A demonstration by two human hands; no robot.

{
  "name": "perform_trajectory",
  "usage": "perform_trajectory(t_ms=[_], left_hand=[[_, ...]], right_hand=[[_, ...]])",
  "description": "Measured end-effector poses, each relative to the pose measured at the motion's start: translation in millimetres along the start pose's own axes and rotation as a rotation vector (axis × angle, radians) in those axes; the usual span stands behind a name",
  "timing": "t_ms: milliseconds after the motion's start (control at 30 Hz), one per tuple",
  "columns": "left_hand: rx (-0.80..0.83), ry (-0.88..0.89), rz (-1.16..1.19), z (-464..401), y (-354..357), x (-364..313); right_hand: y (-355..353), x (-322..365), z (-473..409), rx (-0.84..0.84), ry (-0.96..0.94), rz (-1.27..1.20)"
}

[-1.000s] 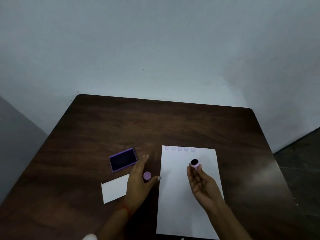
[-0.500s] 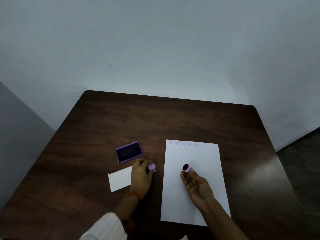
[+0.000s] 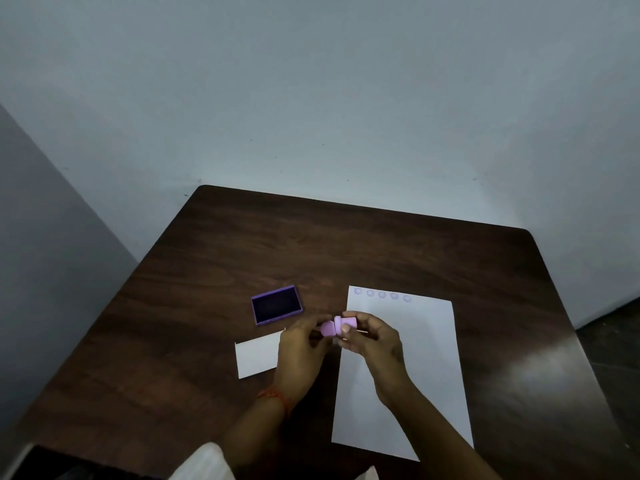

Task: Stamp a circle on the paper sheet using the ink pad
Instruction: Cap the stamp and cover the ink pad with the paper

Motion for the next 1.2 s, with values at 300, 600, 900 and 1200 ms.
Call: perform_trajectory(t_ms=[300, 600, 900, 1200], left_hand=[[0.096, -0.022, 0.160, 5, -20, -3], [0.154, -0.034, 0.221, 6, -29, -4], [0.236, -0.103, 0.283, 6, -30, -2], [0.240, -0.139, 0.309, 6, -32, 2]], right_hand=[[13, 8, 2, 0.071, -0.163, 0.159], [9, 2, -6, 0.148, -0.156, 0.267], [3, 3, -11, 0.243, -0.050, 0.175], [-1, 7, -10, 0.251, -0.033, 0.130]])
Point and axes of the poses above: each hand's wrist, its own z-axis away from the middle knuckle, its own y-axis out of the palm, x = y × z, the point moved 1 cm from there along -z, towards the middle knuckle, and after that the axes turned 13 degrees about -y, right-handed, at the moved point
